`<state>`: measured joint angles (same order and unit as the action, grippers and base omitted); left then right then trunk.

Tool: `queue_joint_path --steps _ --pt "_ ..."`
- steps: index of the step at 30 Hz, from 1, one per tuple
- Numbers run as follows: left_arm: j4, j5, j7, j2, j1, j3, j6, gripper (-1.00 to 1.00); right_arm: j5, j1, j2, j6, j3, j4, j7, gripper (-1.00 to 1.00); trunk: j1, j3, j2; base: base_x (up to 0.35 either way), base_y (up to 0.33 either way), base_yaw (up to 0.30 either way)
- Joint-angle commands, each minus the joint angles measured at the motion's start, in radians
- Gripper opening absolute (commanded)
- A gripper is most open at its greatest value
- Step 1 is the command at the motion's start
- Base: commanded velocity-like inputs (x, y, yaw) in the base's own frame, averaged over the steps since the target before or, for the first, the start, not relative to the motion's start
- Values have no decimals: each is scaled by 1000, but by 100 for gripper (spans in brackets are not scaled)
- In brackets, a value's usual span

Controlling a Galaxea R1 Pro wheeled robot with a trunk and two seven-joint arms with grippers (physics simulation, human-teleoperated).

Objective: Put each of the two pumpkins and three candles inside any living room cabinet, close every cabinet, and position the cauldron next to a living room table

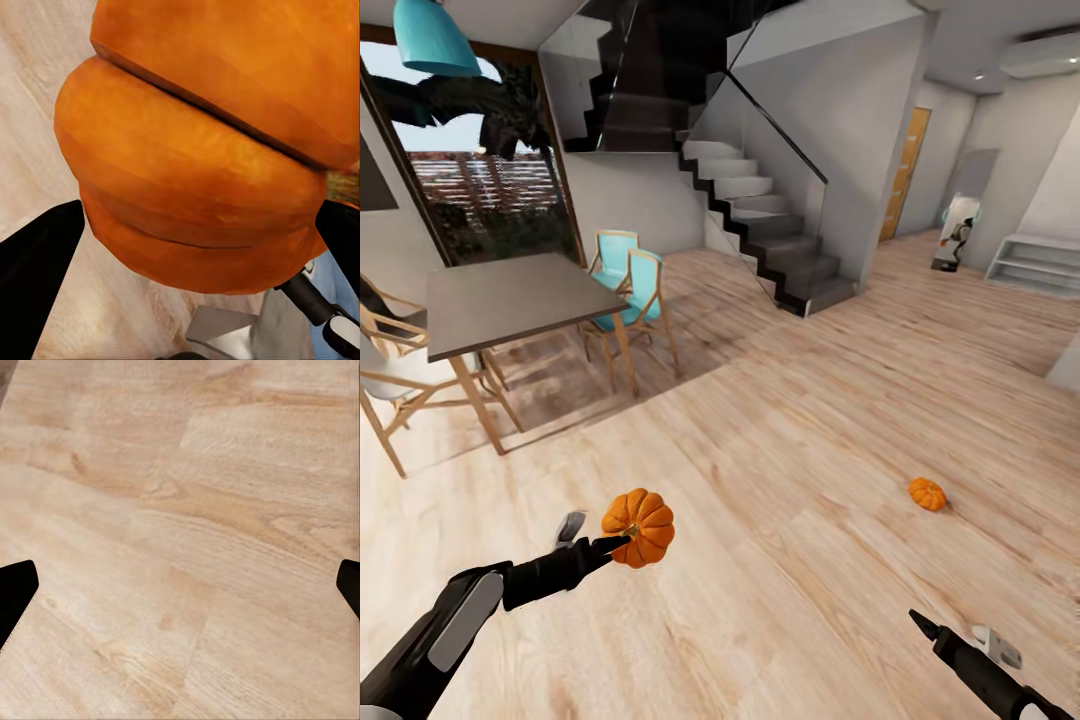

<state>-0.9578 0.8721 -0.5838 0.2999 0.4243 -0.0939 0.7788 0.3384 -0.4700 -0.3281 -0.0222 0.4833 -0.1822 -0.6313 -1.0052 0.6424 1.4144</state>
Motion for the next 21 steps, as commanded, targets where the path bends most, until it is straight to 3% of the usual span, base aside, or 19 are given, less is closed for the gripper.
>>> queue_joint_path --steps 1,21 --pt "-1 16 1 1 1 -1 8 -100 7 -1 0 -2 0 1 -4 100 -1 1 0 331 0 -280" --pt "-1 16 1 1 1 -1 8 -100 5 -1 0 -2 0 1 -3 100 -1 1 0 331 0 -280"
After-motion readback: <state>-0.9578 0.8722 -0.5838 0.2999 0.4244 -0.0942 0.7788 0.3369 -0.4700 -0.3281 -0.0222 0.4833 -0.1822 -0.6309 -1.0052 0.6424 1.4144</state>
